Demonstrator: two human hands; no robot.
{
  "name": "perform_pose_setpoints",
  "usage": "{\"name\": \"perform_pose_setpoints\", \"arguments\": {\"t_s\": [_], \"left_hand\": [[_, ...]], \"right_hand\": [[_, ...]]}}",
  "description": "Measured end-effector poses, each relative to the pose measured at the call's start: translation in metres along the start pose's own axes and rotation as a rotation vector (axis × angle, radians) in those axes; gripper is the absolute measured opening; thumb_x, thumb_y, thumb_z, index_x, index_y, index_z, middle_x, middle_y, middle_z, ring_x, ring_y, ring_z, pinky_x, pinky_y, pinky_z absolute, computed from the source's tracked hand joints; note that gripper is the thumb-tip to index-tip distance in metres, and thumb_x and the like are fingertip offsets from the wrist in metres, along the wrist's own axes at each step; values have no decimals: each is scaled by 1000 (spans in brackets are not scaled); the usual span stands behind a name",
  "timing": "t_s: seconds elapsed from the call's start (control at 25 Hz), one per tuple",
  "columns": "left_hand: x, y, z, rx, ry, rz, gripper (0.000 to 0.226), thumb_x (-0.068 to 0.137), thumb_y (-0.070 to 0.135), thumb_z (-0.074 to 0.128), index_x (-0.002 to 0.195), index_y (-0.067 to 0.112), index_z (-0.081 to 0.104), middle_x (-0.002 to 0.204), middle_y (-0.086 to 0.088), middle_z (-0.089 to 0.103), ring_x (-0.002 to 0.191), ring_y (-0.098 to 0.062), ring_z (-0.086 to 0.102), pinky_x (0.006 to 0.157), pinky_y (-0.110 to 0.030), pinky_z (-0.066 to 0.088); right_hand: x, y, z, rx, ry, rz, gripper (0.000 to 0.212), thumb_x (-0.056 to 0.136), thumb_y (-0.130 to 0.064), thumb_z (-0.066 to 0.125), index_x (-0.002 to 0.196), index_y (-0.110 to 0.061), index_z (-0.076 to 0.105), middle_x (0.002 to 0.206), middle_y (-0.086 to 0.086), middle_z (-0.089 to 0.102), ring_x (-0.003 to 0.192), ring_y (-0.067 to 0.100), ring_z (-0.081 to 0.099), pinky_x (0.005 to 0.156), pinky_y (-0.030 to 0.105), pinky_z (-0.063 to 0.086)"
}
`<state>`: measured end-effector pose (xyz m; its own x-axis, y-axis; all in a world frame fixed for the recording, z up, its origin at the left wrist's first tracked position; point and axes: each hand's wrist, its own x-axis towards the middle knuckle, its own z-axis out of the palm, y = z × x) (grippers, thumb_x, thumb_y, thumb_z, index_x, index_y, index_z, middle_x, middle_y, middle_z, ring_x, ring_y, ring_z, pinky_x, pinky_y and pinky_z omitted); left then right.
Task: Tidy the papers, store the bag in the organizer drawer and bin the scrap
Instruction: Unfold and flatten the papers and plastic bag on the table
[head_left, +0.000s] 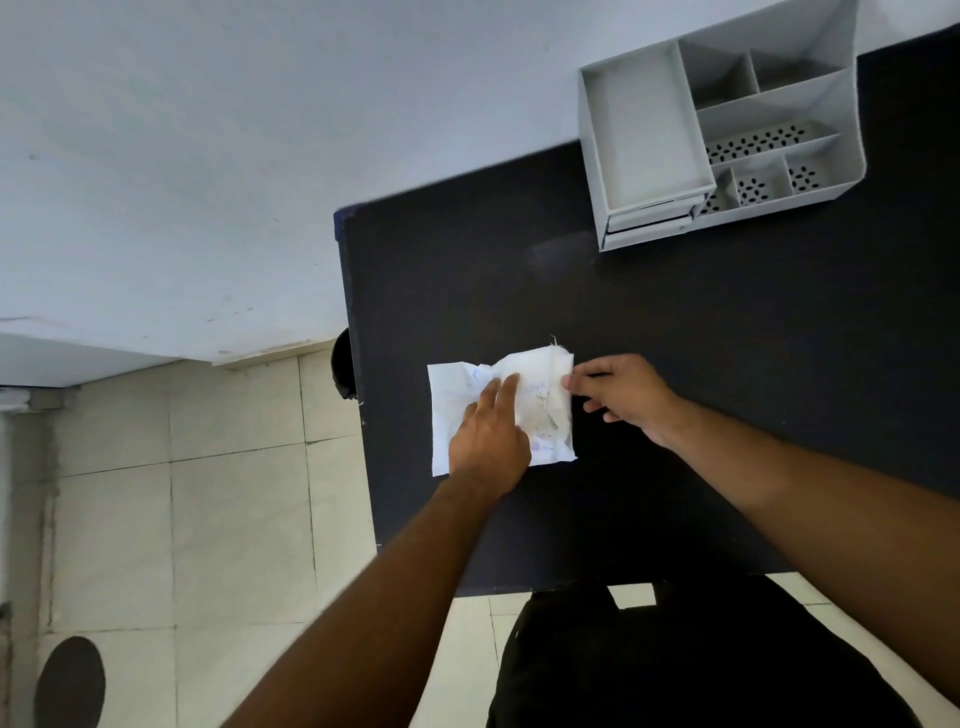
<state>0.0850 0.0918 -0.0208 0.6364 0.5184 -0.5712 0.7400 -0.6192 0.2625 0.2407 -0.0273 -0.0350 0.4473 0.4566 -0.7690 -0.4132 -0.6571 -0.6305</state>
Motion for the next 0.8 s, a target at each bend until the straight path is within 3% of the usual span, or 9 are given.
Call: {"name": "perform_pose_setpoints", "arguments": {"t_s": [0.12,0.24,0.32,0.48,0.64,0.8], "left_hand": [[5,1,-5,152,-6,40,74,97,25,59,158,31,18,162,-2,28,130,-29,45,91,-44,50],[13,2,-8,312,37,59,79,95,33,64,158,30,17,166,-6,17,144,-31,29,100,-45,44],[17,-1,-7,294,-7,63,82,96,35,63,160,29,12,169,-4,3,153,-31,13,109,-52,37],[19,-6,-1,190,-81,29,83,100,34,57,161,29,0,170,2,-4,156,-25,1,114,-58,30],[18,-4,6,236,-82,19,82,102,31,54,161,29,-4,169,2,-13,156,-25,-5,113,-55,34],[20,-1,7,281,-83,22,85,102,25,55,160,31,-7,169,-1,-13,156,-29,-4,110,-54,39]], "right_hand": [[6,-4,7,5,61,-13,18,85,-29,76,95,-15,77,85,3,75,60,12,60,50,24,44],[12,-5,9,25,72,5,10,85,-24,76,88,-14,76,79,6,71,56,12,56,48,25,43],[14,-7,9,24,67,8,4,86,-21,75,84,-17,75,79,10,71,61,14,58,51,27,45],[16,-5,6,42,130,27,7,88,-17,71,81,-16,73,86,9,75,69,16,67,53,25,48],[11,6,6,123,183,52,8,91,-17,66,91,-11,71,98,11,77,80,20,75,65,32,57],[11,2,7,212,46,46,27,90,-22,72,115,-15,65,104,6,73,90,21,73,83,42,61]]}}
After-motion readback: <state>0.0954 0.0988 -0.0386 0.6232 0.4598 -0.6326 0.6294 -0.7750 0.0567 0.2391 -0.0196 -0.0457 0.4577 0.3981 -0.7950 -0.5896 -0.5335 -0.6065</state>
